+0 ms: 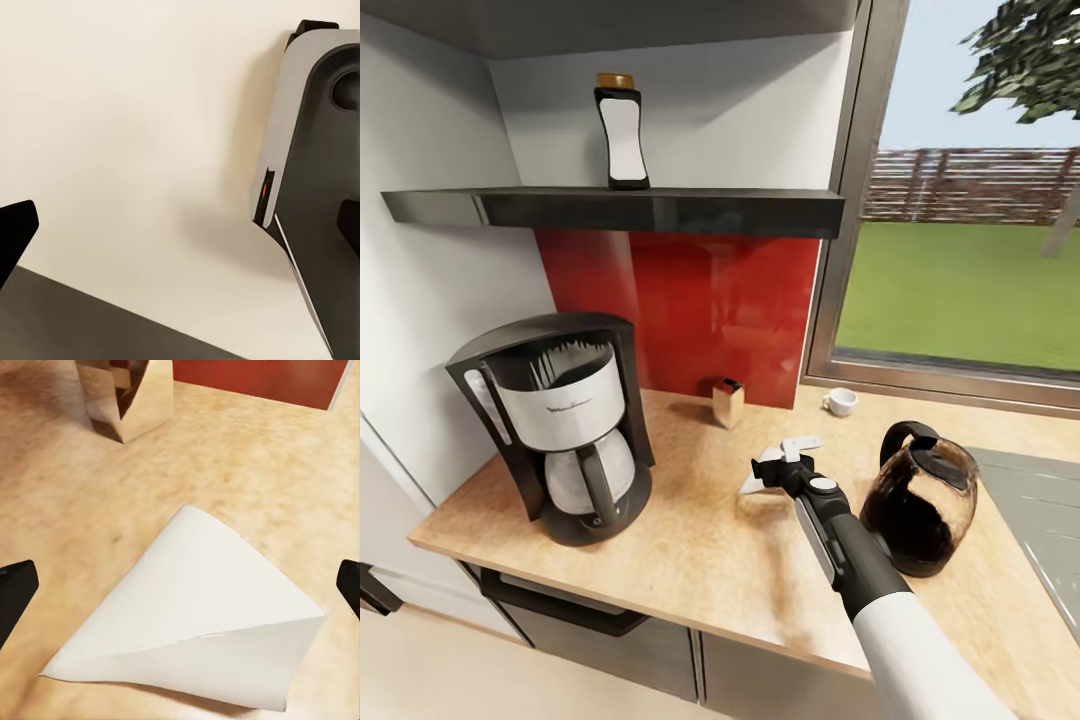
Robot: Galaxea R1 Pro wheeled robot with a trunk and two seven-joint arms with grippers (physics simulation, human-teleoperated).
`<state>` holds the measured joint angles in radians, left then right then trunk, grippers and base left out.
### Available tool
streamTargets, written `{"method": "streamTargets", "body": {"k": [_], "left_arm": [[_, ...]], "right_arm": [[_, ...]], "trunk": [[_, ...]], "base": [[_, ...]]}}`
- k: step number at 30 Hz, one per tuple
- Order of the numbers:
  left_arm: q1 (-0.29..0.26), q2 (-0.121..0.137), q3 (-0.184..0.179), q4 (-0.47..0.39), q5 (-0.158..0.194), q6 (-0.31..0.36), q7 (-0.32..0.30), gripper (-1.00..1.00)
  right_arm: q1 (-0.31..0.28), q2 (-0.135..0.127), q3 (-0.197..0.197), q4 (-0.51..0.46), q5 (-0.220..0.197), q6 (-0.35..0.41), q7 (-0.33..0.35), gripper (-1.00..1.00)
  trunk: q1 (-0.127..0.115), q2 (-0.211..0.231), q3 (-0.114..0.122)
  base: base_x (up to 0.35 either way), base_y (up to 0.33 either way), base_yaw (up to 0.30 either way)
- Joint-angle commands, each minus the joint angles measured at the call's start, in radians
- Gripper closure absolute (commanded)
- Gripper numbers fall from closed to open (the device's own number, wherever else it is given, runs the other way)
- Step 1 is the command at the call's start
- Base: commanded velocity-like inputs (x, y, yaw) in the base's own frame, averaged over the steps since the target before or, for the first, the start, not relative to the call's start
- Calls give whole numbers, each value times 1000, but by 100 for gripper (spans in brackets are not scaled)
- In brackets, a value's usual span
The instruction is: Set up a coffee station on the kitchen countertop: keep the coffee maker on the countertop, move the bottle of coffee from the kitchen shelf to the counter next to the coffee maker, place a paper coffee filter on top of the coffee maker, put the saucer next to the coffee maker with the coffee cup on the saucer, and place the electric kettle next to the coffee maker.
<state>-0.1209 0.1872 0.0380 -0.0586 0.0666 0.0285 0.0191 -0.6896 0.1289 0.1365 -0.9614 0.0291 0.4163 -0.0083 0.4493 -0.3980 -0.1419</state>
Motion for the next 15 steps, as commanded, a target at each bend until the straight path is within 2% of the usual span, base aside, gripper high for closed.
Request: {"method": "streamTargets", "body": {"k": [1,15], "left_arm": [[0,0,3,-1,7,3,1,-100],[1,1,3,-1,7,3,1,-100]], "right_arm": [[-1,0,1,-1,3,6,-1,-100],[-1,0,4,2,5,7,1,-100]], "trunk": [[1,-2,-2],[1,-2,-2]], "base": [[84,-48,0],[9,-5,0]]}}
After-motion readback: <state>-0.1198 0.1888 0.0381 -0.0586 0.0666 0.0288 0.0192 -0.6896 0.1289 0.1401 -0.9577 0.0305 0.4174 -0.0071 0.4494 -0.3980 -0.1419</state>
